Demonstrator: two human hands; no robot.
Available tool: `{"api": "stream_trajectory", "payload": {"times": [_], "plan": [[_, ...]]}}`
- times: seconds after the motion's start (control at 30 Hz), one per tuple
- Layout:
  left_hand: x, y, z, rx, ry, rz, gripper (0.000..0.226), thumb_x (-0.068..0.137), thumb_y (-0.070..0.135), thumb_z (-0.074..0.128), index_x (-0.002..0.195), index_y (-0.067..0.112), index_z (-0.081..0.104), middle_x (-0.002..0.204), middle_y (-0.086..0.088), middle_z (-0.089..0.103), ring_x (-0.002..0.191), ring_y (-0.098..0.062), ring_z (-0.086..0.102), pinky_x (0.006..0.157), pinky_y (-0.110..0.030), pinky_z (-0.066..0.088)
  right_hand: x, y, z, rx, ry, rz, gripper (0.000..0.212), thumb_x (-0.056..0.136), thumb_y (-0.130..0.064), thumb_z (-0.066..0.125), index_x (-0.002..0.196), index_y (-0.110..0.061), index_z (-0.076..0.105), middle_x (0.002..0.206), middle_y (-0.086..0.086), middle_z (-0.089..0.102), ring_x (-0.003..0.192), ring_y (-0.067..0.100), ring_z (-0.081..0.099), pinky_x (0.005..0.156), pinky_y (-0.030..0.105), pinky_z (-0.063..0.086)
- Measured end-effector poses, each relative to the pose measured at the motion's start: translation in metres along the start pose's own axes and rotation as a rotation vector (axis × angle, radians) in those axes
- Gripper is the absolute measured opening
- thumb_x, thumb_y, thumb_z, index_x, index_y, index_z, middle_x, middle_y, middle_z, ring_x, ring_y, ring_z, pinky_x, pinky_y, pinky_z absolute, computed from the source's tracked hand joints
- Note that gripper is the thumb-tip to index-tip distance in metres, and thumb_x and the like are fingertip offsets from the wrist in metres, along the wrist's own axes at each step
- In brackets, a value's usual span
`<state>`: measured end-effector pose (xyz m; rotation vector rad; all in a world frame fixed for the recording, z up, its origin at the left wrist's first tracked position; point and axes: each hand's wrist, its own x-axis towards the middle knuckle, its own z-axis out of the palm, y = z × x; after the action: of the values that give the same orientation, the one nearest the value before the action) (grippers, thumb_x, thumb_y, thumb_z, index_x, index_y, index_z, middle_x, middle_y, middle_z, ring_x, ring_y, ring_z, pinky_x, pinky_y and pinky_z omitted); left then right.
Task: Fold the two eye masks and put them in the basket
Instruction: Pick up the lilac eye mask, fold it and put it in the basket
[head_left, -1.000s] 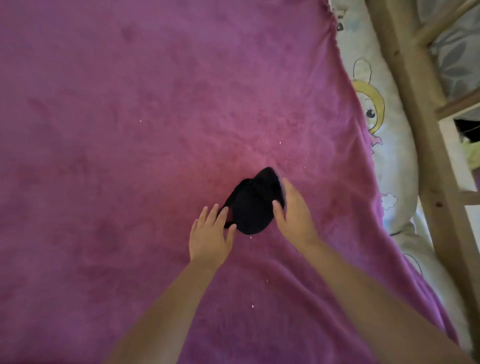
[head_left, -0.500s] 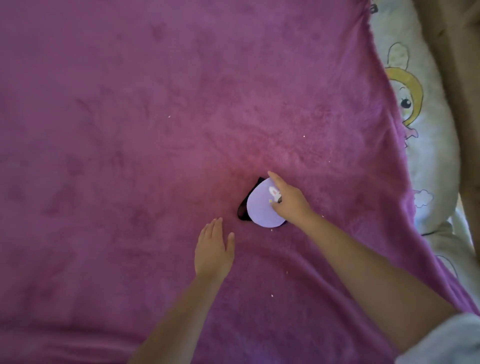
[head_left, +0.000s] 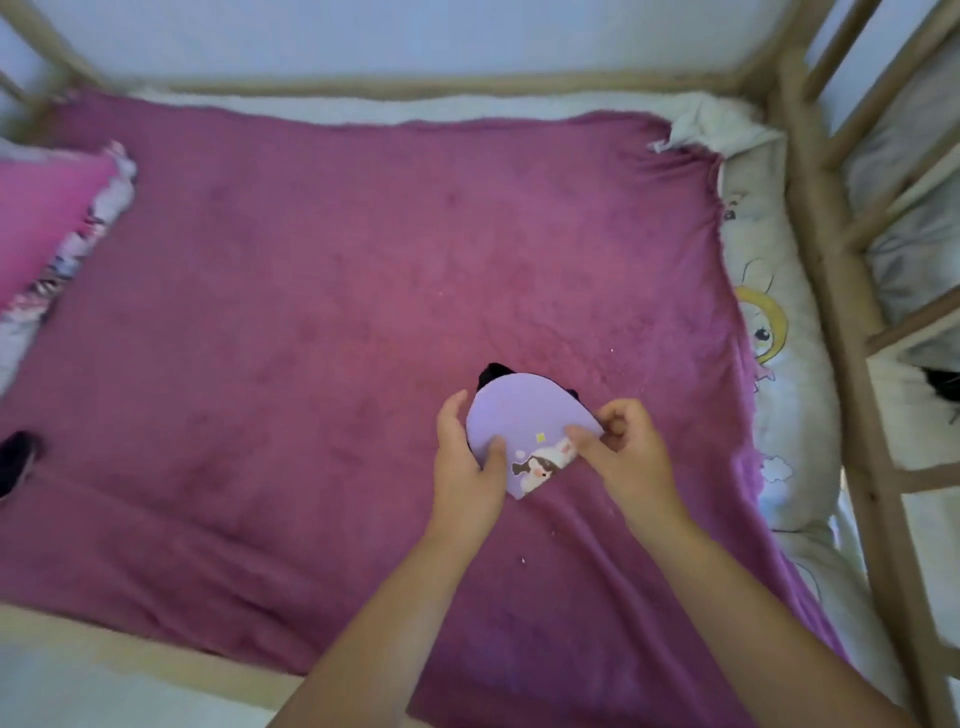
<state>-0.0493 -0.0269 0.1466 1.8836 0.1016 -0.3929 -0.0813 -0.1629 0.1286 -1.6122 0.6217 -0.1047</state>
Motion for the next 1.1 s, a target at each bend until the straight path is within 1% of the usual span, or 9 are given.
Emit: {"api": "stream_trajectory", "payload": {"times": [0.17, 0.33, 0.43, 0.53, 0.67, 0.77, 0.87, 0.97, 1.1], "plan": [[-0.031, 0.061, -0.025, 0.054, -0.098, 0.246, 0.048, 0.088, -0.001, 0.043, 0.120, 0.026, 0.021, 0.087, -0.005, 0.052, 0.070, -0.013, 0.055, 0.062, -0.003, 0.042, -0.047, -0.068, -0.034, 0.115, -0.141, -0.075, 0.040, 0.077, 0.003, 0.063, 0.106, -0.019, 0.048, 0.073, 0.003, 0.057, 0.044, -0.003, 0.054, 0.043, 0.011, 0.046], [-0.063, 0.115, -0.019, -0.019, -0.024, 0.412, 0.048, 0.086, 0.010, 0.055, 0.126, 0.024, 0.032, 0.100, 0.014, 0.050, 0.083, 0.005, 0.050, 0.066, 0.000, 0.040, -0.081, -0.113, -0.035, 0.214, 0.041, -0.266, 0.040, 0.079, 0.002, 0.059, 0.084, -0.038, 0.056, 0.078, -0.005, 0.066, 0.053, -0.001, 0.062, 0.049, 0.013, 0.051], [-0.069, 0.139, -0.026, -0.009, -0.036, 0.493, 0.037, 0.087, 0.003, 0.050, 0.119, 0.022, 0.045, 0.102, 0.029, 0.045, 0.079, 0.024, 0.050, 0.065, 0.004, 0.040, -0.089, -0.137, -0.040, 0.187, -0.054, -0.294, 0.035, 0.083, 0.000, 0.053, 0.091, -0.034, 0.058, 0.080, -0.005, 0.067, 0.060, -0.003, 0.065, 0.054, 0.013, 0.054], [-0.069, 0.162, -0.044, 0.028, -0.123, 0.564, 0.034, 0.087, 0.002, 0.051, 0.098, 0.035, 0.052, 0.090, 0.017, 0.057, 0.065, 0.015, 0.057, 0.060, -0.002, 0.042, -0.088, -0.158, -0.055, 0.218, -0.242, -0.233, 0.041, 0.086, 0.004, 0.036, 0.086, -0.027, 0.063, 0.083, -0.001, 0.068, 0.067, 0.003, 0.068, 0.065, 0.018, 0.056], [-0.066, 0.176, -0.066, 0.141, -0.209, 0.646, 0.040, 0.086, -0.003, 0.051, 0.116, 0.023, 0.053, 0.096, 0.014, 0.056, 0.062, 0.025, 0.055, 0.061, 0.007, 0.039, -0.080, -0.177, -0.070, -0.329, -0.079, -0.377, 0.016, 0.081, -0.001, 0.053, 0.074, -0.013, 0.061, 0.073, 0.012, 0.065, 0.065, 0.015, 0.055, 0.064, 0.032, 0.049], [-0.056, 0.181, -0.082, 0.142, -0.196, 0.636, 0.049, 0.085, -0.006, 0.050, 0.123, 0.025, 0.048, 0.102, -0.002, 0.061, 0.056, 0.017, 0.061, 0.057, 0.004, 0.043, -0.076, -0.192, -0.081, -0.563, 0.101, -0.501, 0.040, 0.077, -0.011, 0.064, 0.048, -0.018, 0.038, 0.063, 0.002, 0.045, 0.059, 0.015, 0.041, 0.053, 0.027, 0.026], [-0.043, 0.182, -0.098, 0.146, -0.127, 0.631, 0.051, 0.083, -0.008, 0.050, 0.126, 0.020, 0.050, 0.112, -0.011, 0.063, 0.069, 0.005, 0.067, 0.060, 0.001, 0.043, -0.079, -0.203, -0.096, -0.156, -0.018, -0.578, 0.035, 0.069, -0.006, 0.070, 0.047, -0.014, 0.045, 0.082, -0.002, 0.057, 0.082, 0.022, 0.054, 0.075, 0.025, 0.039], [-0.033, 0.178, -0.104, 0.281, -0.127, 0.651, 0.051, 0.081, -0.006, 0.052, 0.123, 0.022, 0.053, 0.107, -0.007, 0.069, 0.099, -0.019, 0.063, 0.076, -0.011, 0.043, -0.079, -0.204, -0.099, 0.314, -0.353, -0.590, 0.025, 0.048, -0.023, 0.079, 0.042, -0.021, 0.055, 0.058, -0.008, 0.068, 0.066, 0.012, 0.063, 0.073, 0.024, 0.048], [-0.035, 0.174, -0.098, 0.359, -0.163, 0.733, 0.048, 0.080, -0.010, 0.050, 0.118, 0.018, 0.058, 0.084, 0.015, 0.060, 0.071, 0.008, 0.059, 0.062, 0.004, 0.040, -0.089, -0.210, -0.083, 0.710, -0.670, -0.655, 0.010, 0.059, -0.026, 0.074, 0.061, -0.019, 0.067, 0.064, -0.007, 0.070, 0.071, 0.012, 0.067, 0.078, 0.026, 0.055]]}}
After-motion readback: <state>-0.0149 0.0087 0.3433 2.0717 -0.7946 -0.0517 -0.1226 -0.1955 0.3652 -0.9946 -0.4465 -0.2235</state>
